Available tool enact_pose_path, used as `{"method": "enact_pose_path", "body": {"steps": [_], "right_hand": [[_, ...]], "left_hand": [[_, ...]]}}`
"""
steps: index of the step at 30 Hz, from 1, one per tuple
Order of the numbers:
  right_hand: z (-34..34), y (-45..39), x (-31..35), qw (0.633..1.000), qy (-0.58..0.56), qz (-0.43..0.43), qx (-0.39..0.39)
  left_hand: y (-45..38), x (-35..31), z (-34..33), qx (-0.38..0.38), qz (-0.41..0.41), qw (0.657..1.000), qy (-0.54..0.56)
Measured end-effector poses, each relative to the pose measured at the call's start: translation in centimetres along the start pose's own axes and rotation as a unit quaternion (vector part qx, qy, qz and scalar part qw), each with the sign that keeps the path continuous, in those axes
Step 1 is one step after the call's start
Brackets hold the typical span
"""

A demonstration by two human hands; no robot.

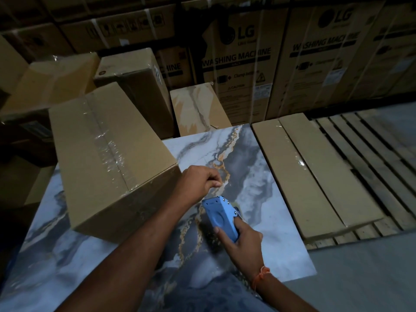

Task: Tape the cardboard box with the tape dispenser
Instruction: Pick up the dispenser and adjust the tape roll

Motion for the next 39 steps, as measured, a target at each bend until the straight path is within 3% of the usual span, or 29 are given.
{"method": "enact_pose_path", "body": {"steps": [8, 14, 18, 21, 24, 28, 32, 35, 39], "right_hand": [[-0.8, -0.2, -0.7, 0.999, -0.042, -0.023, -0.004], [-2.2, 0.6, -2.2, 0.996, -0.072, -0.045, 0.02], [-2.0, 0.4, -2.2, 0.996, -0.08, -0.041, 0.027], [-2.1, 0.7, -2.2, 0.996, -0.074, -0.048, 0.027], [-2.2, 1.1, -2.3, 0.997, -0.053, -0.055, 0.023], [-1.6, 0.6, -1.0, 0.999, -0.034, -0.036, 0.006], [-1.4, 0.1, 0.0, 0.999, -0.048, -0.024, -0.001], [-1.3, -0.1, 1.2, 1.0, -0.017, 0.014, 0.008], [-2.0, -0.2, 3.3, 0.991, -0.055, 0.082, 0.091]], "left_hand": [[-0.2, -0.2, -0.1, 0.003, 0.0, 1.0, 0.004], [0.0, -1.0, -2.2, 0.079, -0.027, 0.994, -0.073], [1.2, -1.3, -3.0, 0.057, -0.051, 0.995, -0.061], [2.0, -0.9, -1.2, -0.022, 0.021, 0.999, 0.024], [4.1, 0.7, 0.3, -0.132, 0.099, 0.978, 0.131], [8.5, 0.8, -4.7, -0.033, 0.099, 0.966, 0.237], [10.3, 0.7, -8.6, 0.02, 0.101, 0.941, 0.324], [10.3, 0.3, -9.0, 0.028, 0.085, 0.942, 0.323], [9.8, 1.0, -8.2, -0.009, 0.088, 0.95, 0.3]]}}
Point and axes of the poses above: each hand's wrist, its own y-axis away from the middle knuckle, its own z-axis out of the back of the hand, x = y × z, the point moved 7 cm from there along -y, towards the middle knuckle, and after that the axes turned 12 degrees about -y, right-handed, at the moved point
